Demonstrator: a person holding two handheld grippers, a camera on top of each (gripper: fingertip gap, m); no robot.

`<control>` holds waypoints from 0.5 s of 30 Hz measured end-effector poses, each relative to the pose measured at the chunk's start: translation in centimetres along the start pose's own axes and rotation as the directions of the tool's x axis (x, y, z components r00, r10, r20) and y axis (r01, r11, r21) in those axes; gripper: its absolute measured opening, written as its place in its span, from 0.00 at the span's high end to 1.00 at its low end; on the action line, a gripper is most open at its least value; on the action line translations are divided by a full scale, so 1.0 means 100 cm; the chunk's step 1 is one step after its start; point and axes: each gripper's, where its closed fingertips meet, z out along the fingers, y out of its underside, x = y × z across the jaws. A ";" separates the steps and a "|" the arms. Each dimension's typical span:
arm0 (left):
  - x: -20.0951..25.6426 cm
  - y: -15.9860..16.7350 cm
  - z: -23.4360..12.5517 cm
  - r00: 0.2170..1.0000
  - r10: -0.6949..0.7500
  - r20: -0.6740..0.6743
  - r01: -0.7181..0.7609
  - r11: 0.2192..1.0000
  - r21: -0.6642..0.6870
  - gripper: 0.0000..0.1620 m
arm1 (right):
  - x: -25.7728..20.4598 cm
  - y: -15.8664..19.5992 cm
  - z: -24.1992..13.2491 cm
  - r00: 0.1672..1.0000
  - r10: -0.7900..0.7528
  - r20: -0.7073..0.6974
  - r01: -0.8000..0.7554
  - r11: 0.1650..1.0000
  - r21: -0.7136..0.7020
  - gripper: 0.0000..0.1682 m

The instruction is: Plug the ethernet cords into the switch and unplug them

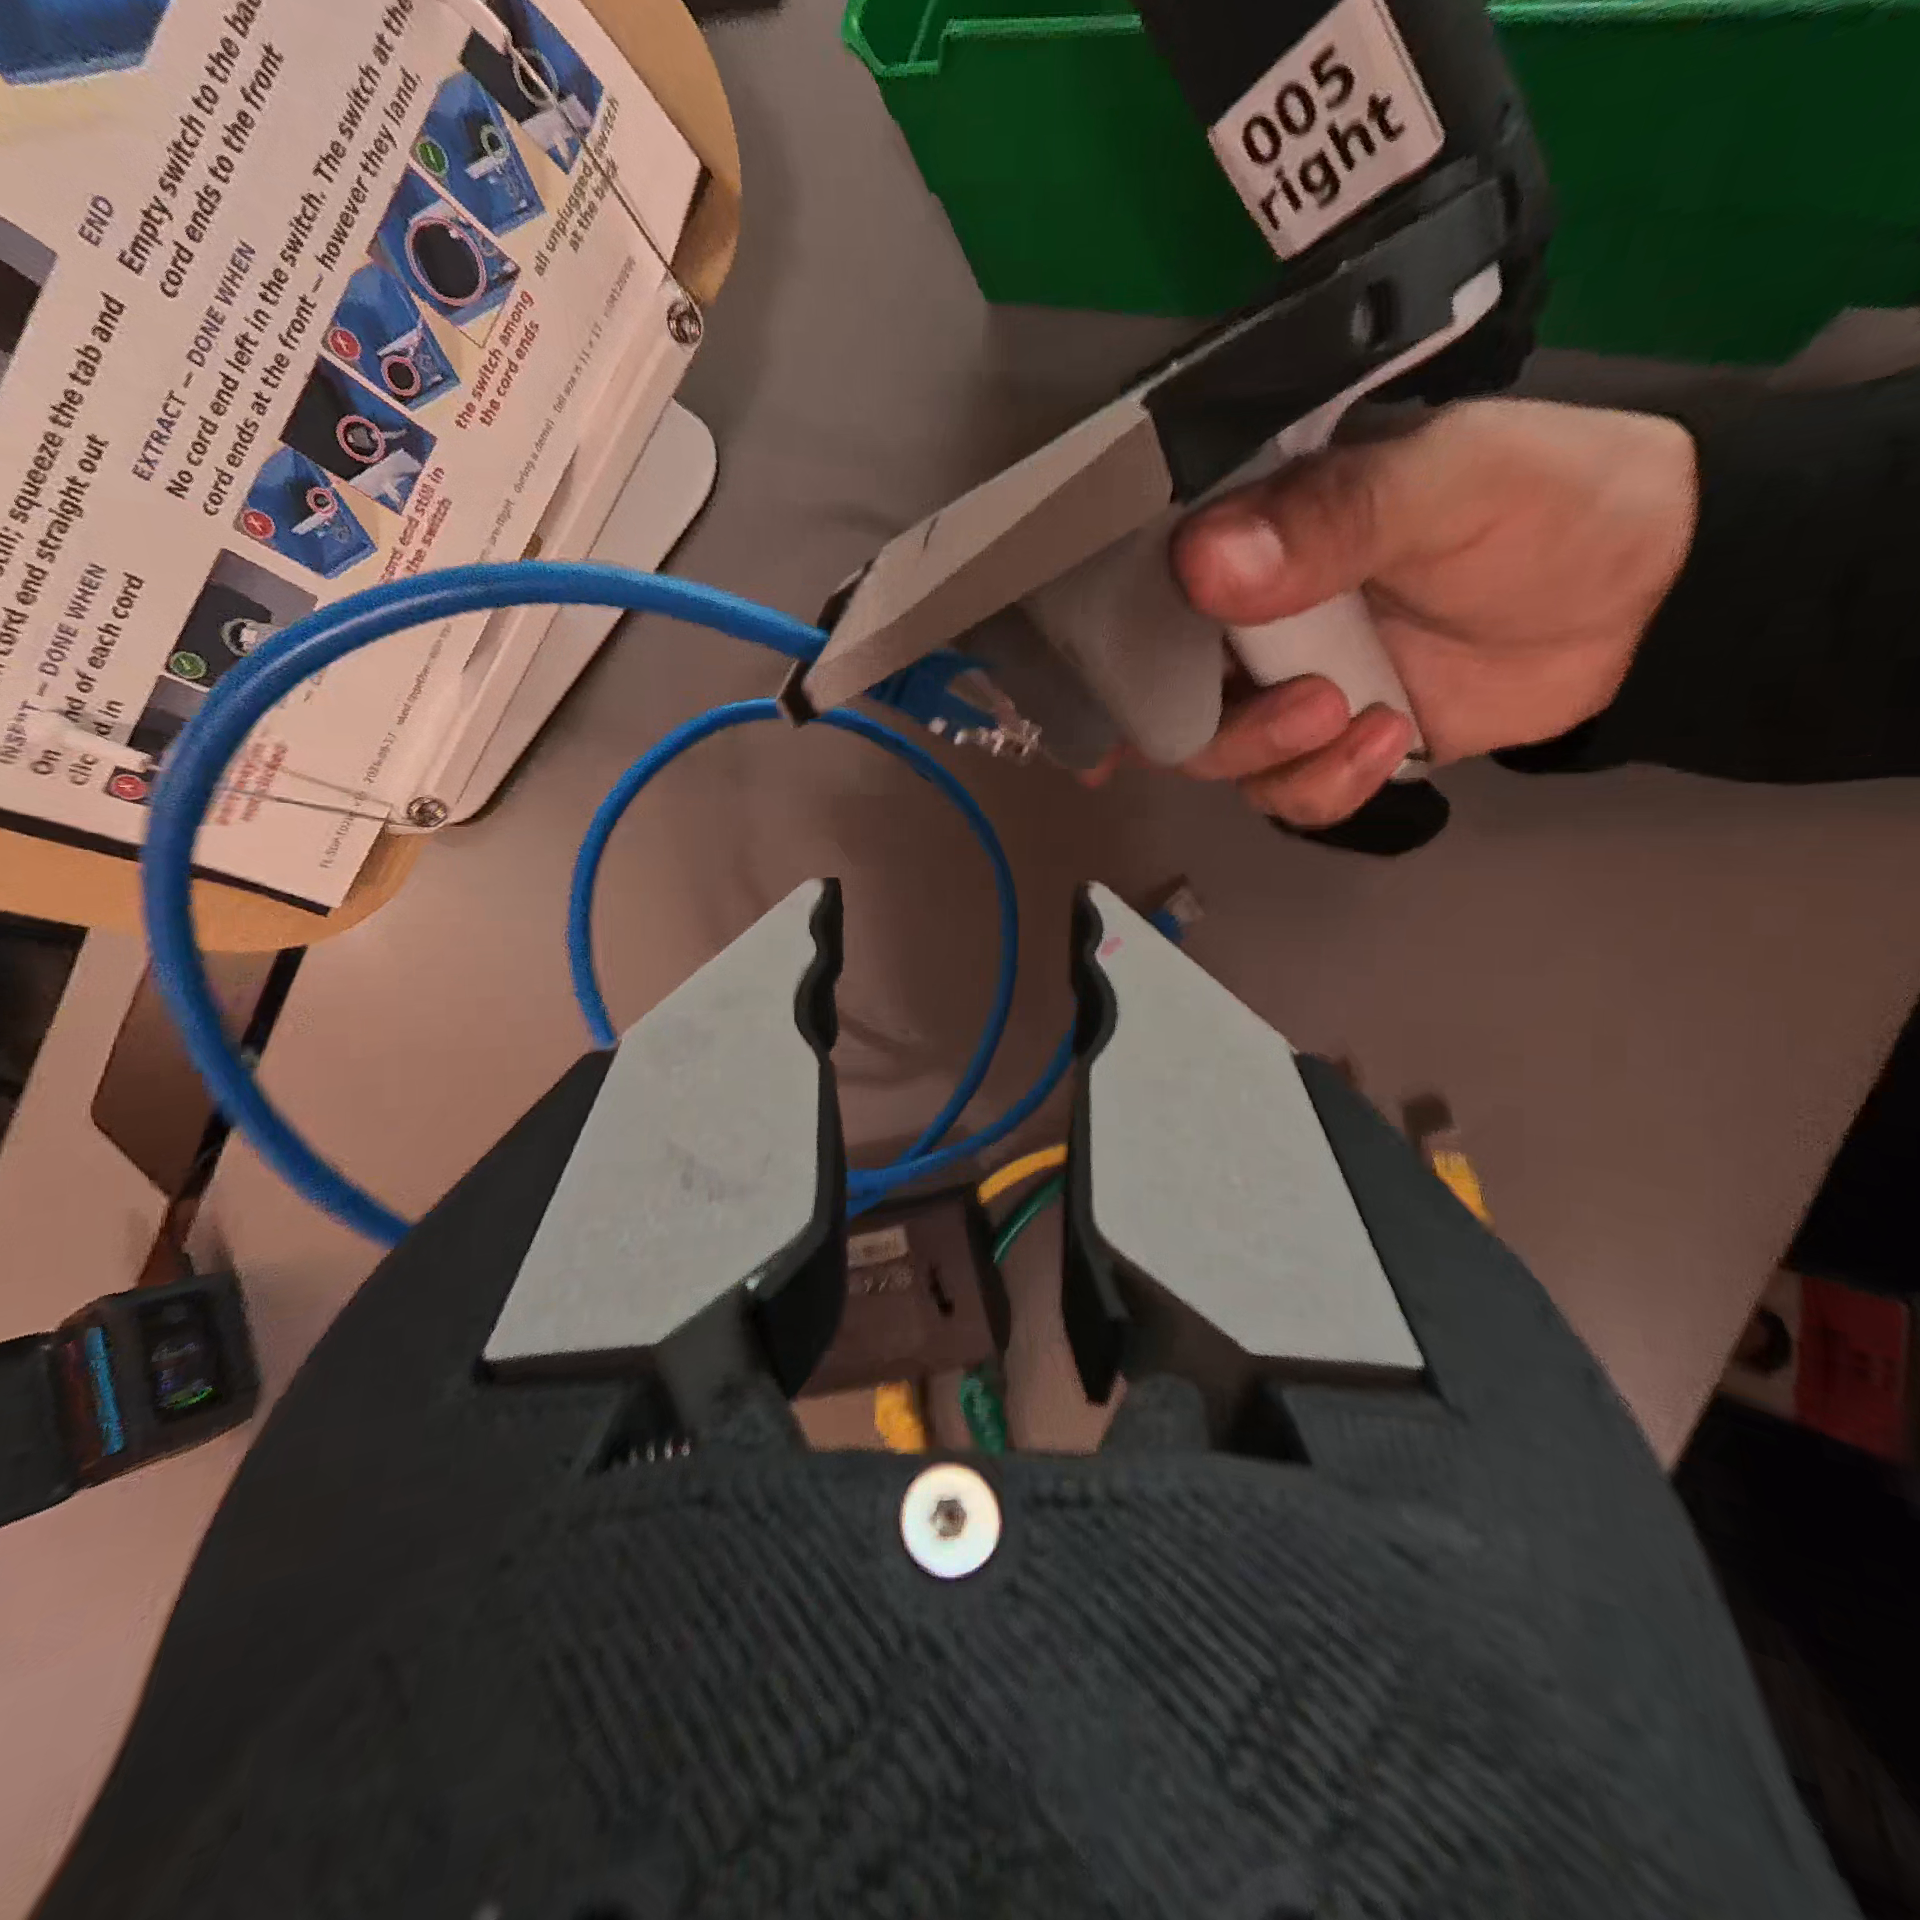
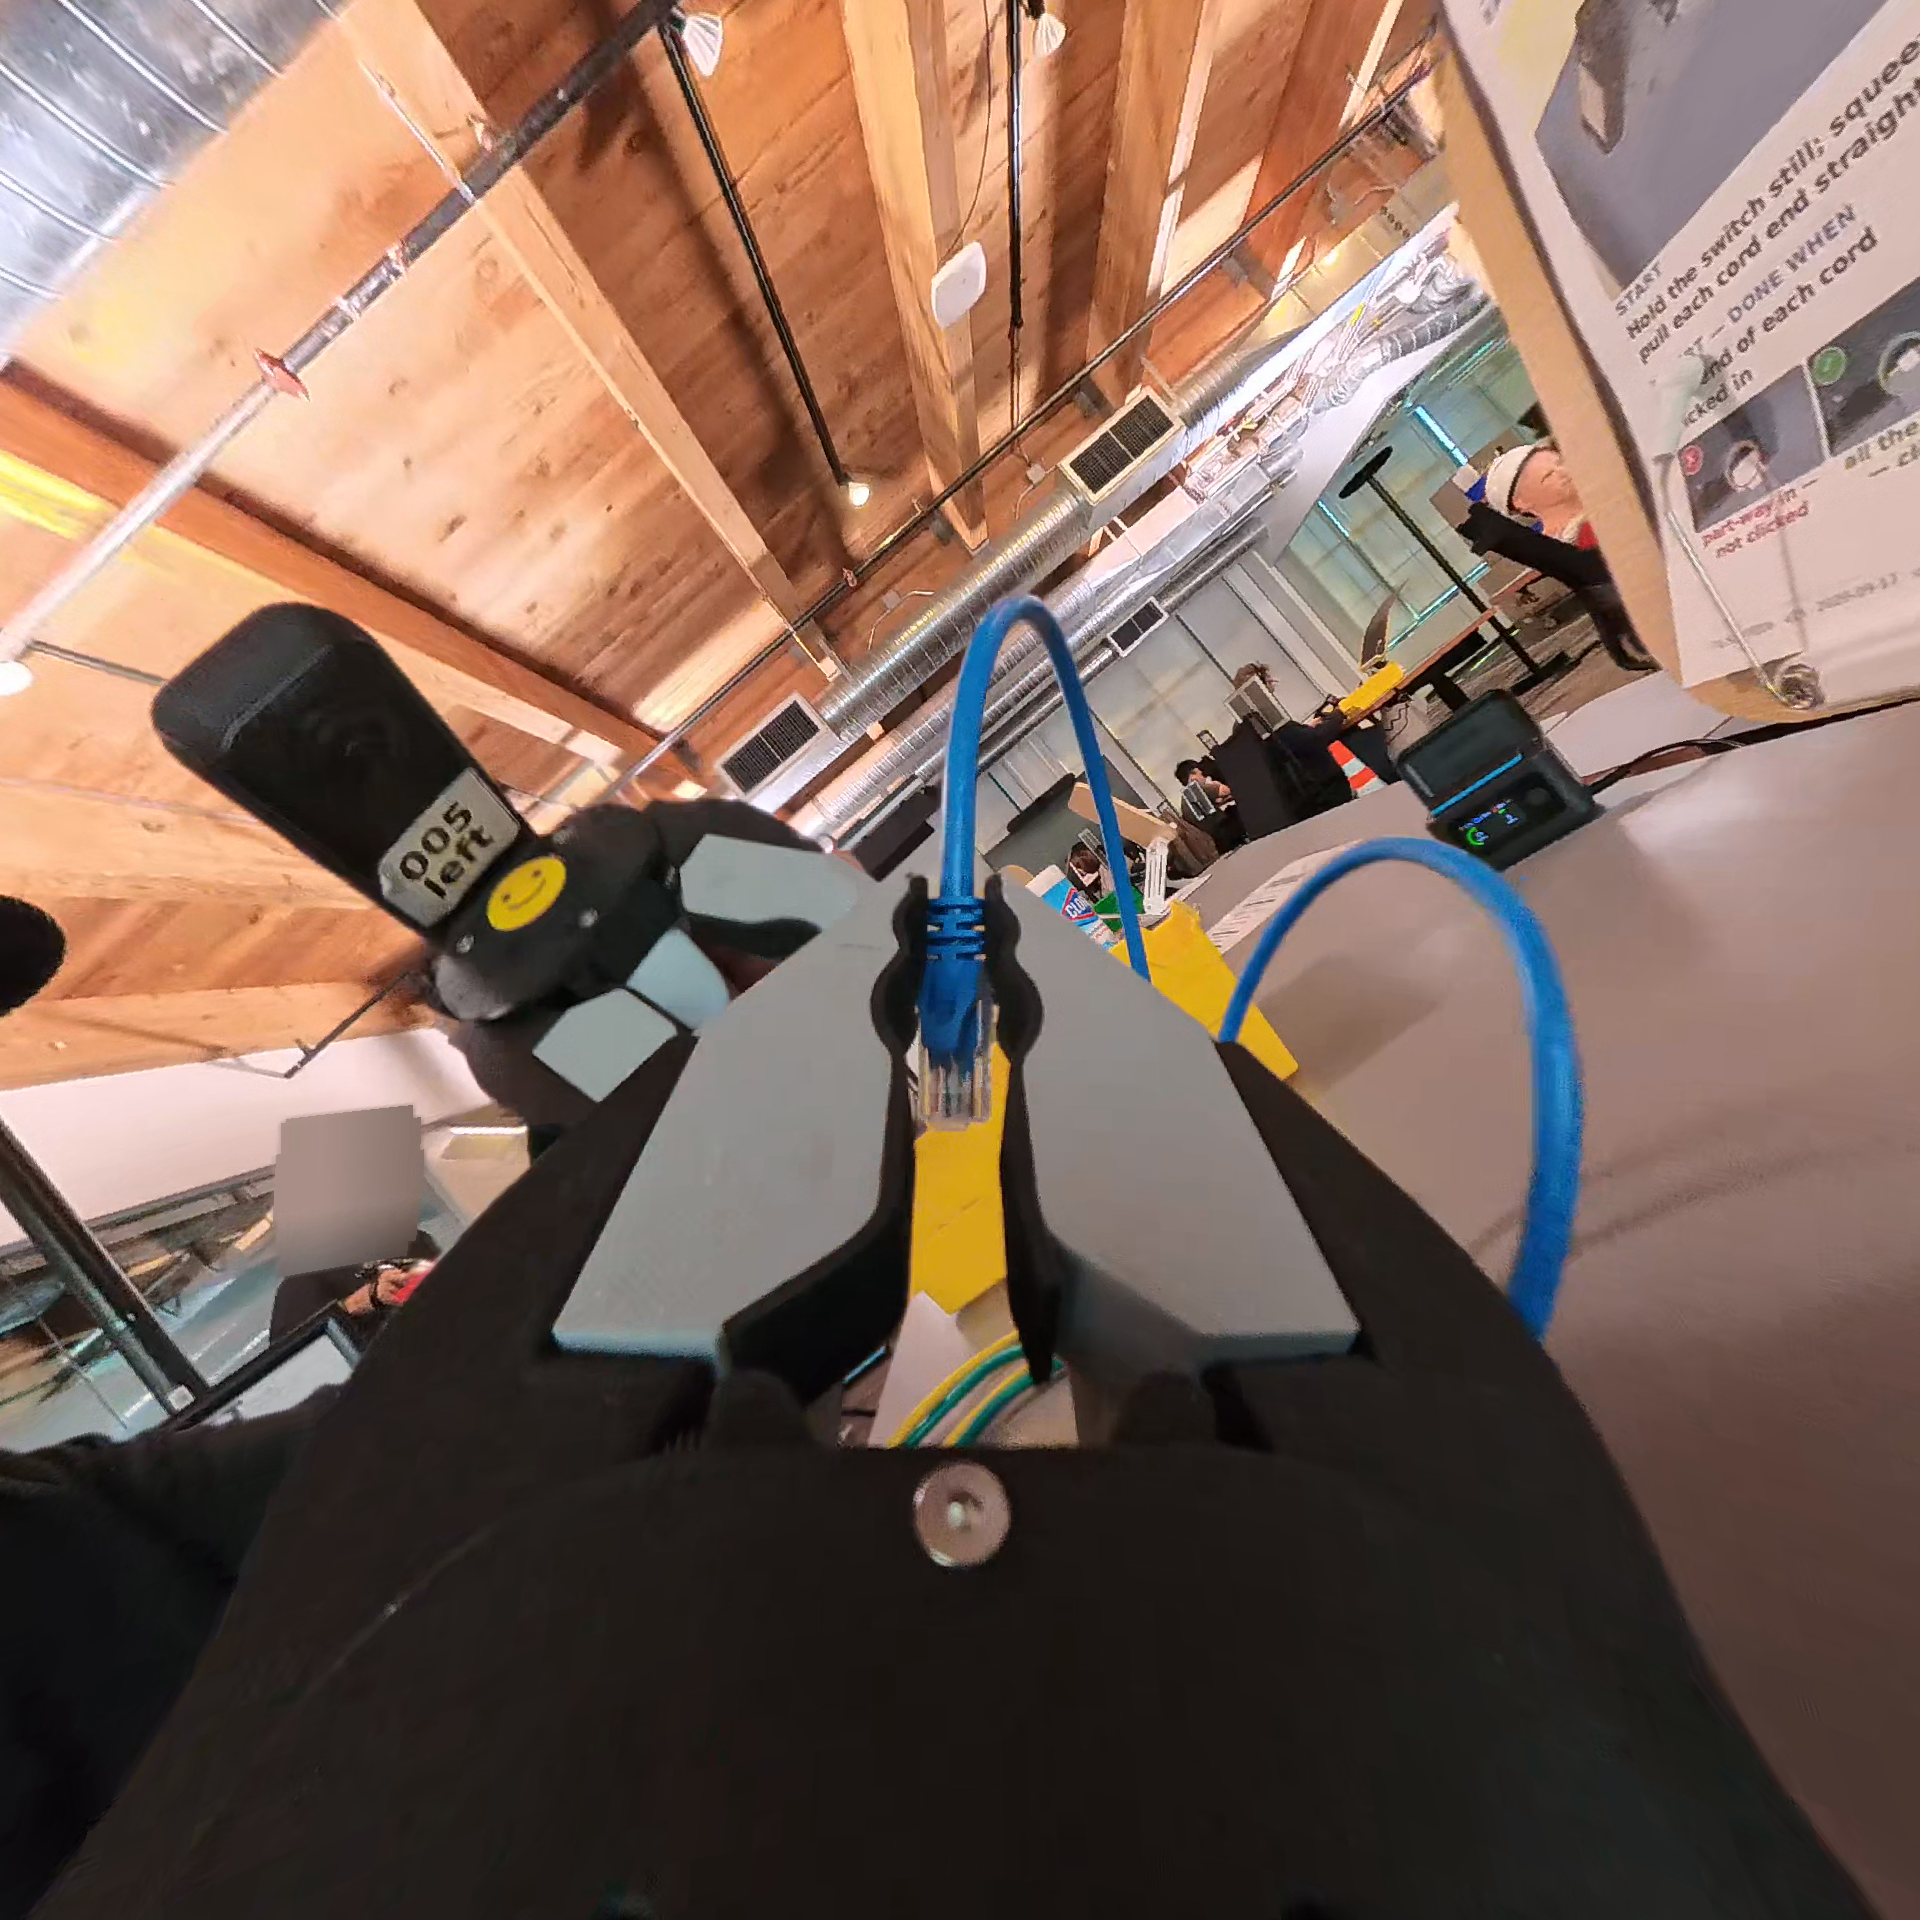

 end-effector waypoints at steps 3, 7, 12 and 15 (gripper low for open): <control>0.007 -0.007 0.011 0.994 -0.108 -0.020 0.110 0.984 0.138 0.76 | -0.001 0.005 0.003 0.999 -0.031 -0.011 0.030 0.999 -0.015 0.96; 0.005 -0.014 0.006 0.948 -0.293 -0.123 0.317 0.904 0.287 0.77 | -0.004 0.008 0.004 0.997 -0.079 -0.007 0.079 0.996 -0.031 0.96; -0.006 -0.014 0.008 0.880 -0.419 -0.224 0.474 0.806 0.355 0.78 | -0.005 0.010 0.006 0.998 -0.068 0.005 0.068 0.997 -0.037 0.96; 0.003 -0.020 0.008 0.813 -0.456 -0.362 0.571 0.748 0.339 0.75 | -0.003 0.009 0.005 0.994 -0.103 -0.021 0.103 0.994 -0.035 0.96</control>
